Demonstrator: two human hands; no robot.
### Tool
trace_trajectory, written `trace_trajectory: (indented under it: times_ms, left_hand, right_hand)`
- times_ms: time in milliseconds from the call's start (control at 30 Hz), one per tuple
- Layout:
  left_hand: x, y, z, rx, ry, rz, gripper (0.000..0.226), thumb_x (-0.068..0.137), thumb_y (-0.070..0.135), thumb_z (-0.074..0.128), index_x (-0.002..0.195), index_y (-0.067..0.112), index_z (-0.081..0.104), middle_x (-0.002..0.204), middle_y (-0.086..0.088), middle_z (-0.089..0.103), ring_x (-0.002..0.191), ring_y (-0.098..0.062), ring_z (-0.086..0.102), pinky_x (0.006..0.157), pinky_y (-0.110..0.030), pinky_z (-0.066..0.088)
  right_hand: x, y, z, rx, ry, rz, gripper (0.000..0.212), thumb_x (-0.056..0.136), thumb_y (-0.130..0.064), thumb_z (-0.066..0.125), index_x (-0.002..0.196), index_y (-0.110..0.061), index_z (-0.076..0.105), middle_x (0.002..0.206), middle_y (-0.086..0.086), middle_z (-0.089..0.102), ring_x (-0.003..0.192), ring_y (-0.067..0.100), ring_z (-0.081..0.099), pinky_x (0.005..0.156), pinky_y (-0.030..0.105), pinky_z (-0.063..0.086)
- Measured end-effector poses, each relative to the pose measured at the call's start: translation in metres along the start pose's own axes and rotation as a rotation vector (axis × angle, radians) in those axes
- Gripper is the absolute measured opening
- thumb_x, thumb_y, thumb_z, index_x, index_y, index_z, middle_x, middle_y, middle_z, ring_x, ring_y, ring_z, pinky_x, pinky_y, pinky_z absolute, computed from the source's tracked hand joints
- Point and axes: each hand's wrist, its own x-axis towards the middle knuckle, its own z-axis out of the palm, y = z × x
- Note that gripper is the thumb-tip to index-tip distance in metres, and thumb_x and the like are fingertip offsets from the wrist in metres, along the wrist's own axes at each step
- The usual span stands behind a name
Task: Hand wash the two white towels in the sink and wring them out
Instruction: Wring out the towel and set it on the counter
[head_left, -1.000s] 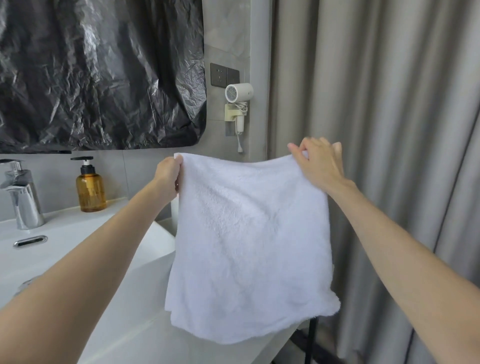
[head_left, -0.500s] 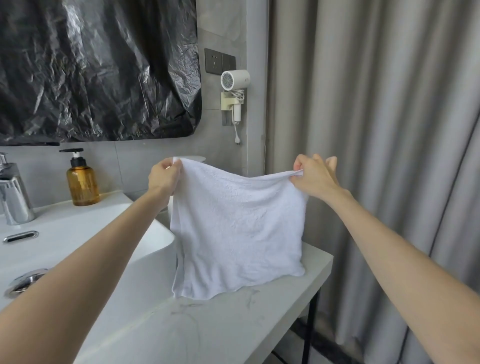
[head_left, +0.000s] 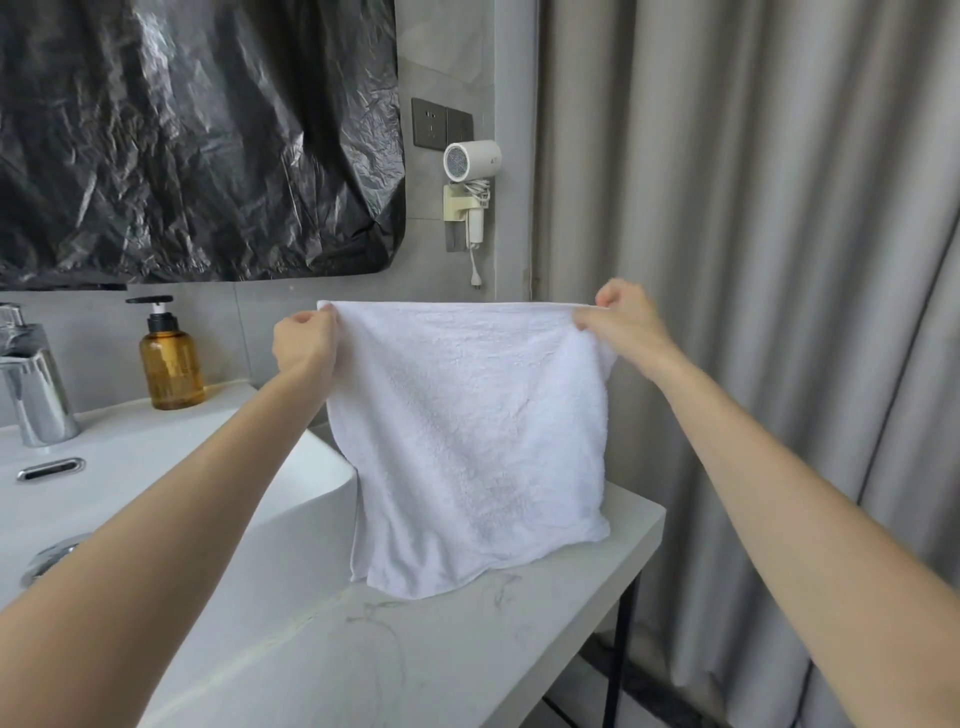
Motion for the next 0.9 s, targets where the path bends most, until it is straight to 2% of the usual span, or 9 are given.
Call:
trace_trajectory:
  times_ms: [67,133,200,333,400,467,567,700,900]
  left_hand:
    - [0.001,-0.002,-0.003,-0.033,0.003,-0.054,0.019,0.095,0.026,0.054,0.082,0.011,0.056,0.084,-0.002,0.053,0.089,-0.023,0.046,0.079,-0.03,0.038]
    - [0.001,-0.003,-0.008,-0.091,-0.009,-0.155,0.028,0.094,0.021,0.055,0.118,0.008,0.055,0.104,-0.004,0.05,0.096,-0.022,0.045,0.081,-0.029,0.036]
    - [0.001,-0.003,-0.014,-0.108,-0.013,-0.237,0.04,0.094,0.018,0.055,0.132,0.01,0.047,0.108,-0.004,0.045,0.099,-0.022,0.042,0.083,-0.029,0.034]
    - [-0.005,-0.002,-0.026,-0.138,0.001,-0.3,0.033,0.093,0.015,0.057,0.126,0.012,0.05,0.092,-0.003,0.048,0.098,-0.023,0.043,0.084,-0.032,0.036]
    - [-0.008,-0.001,-0.028,-0.144,0.017,-0.27,0.039,0.092,0.016,0.059,0.129,0.008,0.052,0.107,-0.007,0.055,0.097,-0.025,0.048,0.085,-0.034,0.041]
    - [-0.011,-0.001,-0.026,-0.162,0.025,-0.233,0.041,0.091,0.017,0.061,0.129,0.006,0.051,0.117,-0.011,0.058,0.094,-0.025,0.052,0.083,-0.033,0.046]
    - [-0.022,0.003,-0.016,-0.235,-0.055,-0.204,0.02,0.091,0.013,0.061,0.108,0.004,0.053,0.091,-0.009,0.055,0.074,-0.02,0.054,0.056,-0.025,0.05]
    - [-0.055,0.014,0.011,-0.261,-0.291,-0.187,0.012,0.094,0.008,0.057,0.087,0.01,0.048,0.079,-0.007,0.053,0.062,-0.017,0.056,0.039,-0.019,0.048]
    - [-0.09,0.021,0.048,-0.183,-0.499,-0.092,0.013,0.097,0.018,0.058,0.09,0.01,0.05,0.081,-0.005,0.059,0.074,-0.023,0.063,0.045,-0.023,0.051]
  right_hand:
    - [-0.005,-0.004,-0.004,0.401,-0.152,0.249,0.021,0.059,-0.014,0.066,0.073,-0.017,0.051,0.07,0.002,0.049,0.064,0.019,0.05,0.055,0.023,0.037]
    - [-0.011,-0.003,-0.01,0.608,-0.366,0.396,0.012,0.076,-0.007,0.068,0.083,-0.011,0.059,0.078,0.007,0.063,0.068,0.019,0.062,0.06,0.024,0.052]
    - [-0.015,0.001,-0.014,0.779,-0.481,0.423,0.006,0.086,-0.009,0.068,0.092,-0.007,0.067,0.088,0.006,0.073,0.077,0.016,0.071,0.07,0.027,0.059]
    - [-0.019,0.013,-0.003,0.9,-0.335,0.462,0.013,0.09,-0.005,0.065,0.103,-0.003,0.065,0.079,0.005,0.074,0.067,0.012,0.071,0.061,0.021,0.058]
    - [-0.017,0.019,0.007,0.867,-0.159,0.432,0.036,0.083,0.002,0.071,0.117,0.0,0.06,0.098,0.011,0.07,0.081,0.017,0.07,0.065,0.023,0.058]
    - [-0.016,0.019,0.014,0.751,0.015,0.382,0.039,0.075,0.0,0.079,0.11,-0.004,0.063,0.111,0.013,0.067,0.095,0.022,0.068,0.078,0.027,0.057]
    - [-0.017,0.007,0.022,0.644,0.159,0.32,0.03,0.068,-0.01,0.086,0.09,-0.012,0.065,0.102,0.007,0.069,0.088,0.02,0.068,0.084,0.032,0.057]
    - [-0.024,-0.02,0.038,0.667,0.18,0.281,0.023,0.067,-0.014,0.087,0.07,-0.018,0.064,0.071,-0.005,0.063,0.069,0.014,0.063,0.079,0.029,0.057]
    - [-0.038,-0.048,0.068,0.595,0.115,0.161,0.019,0.065,-0.027,0.086,0.07,-0.021,0.07,0.081,-0.003,0.072,0.085,0.015,0.07,0.083,0.029,0.057]
